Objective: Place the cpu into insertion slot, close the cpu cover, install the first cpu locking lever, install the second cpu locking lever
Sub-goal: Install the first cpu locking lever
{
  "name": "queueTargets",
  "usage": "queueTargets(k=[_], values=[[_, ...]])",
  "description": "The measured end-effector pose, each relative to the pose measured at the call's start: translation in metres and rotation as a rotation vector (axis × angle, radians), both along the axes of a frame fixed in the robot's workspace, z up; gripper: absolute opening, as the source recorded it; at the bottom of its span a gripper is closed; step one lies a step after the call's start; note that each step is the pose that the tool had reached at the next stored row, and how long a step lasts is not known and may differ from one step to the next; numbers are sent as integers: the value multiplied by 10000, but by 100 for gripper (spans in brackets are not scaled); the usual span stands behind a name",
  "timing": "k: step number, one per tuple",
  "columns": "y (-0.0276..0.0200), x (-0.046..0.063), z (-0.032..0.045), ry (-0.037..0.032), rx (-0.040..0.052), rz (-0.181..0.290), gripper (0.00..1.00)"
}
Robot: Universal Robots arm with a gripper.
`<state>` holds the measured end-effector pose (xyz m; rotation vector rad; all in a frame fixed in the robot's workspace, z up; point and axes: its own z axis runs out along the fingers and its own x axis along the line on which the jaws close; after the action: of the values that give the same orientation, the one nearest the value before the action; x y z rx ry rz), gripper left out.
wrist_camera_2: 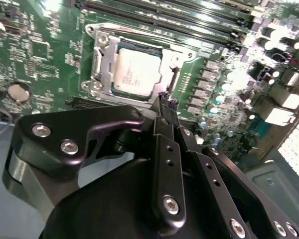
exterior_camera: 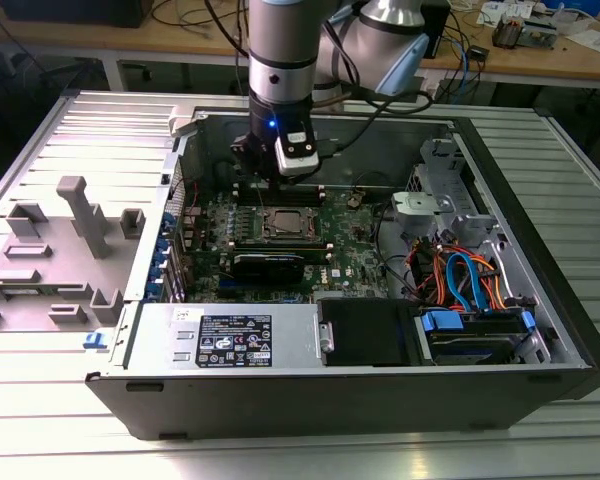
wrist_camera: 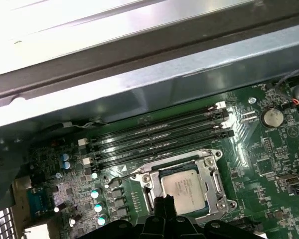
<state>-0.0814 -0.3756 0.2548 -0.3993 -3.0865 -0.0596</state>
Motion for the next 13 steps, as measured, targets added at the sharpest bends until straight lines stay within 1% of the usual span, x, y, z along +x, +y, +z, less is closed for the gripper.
queueTargets(k=[3, 4, 13], values=[[0, -103, -1, -1, 12, 8, 11], [0, -116, -1, -1, 13, 9, 11], [0, -127, -1, -1, 13, 11, 11]])
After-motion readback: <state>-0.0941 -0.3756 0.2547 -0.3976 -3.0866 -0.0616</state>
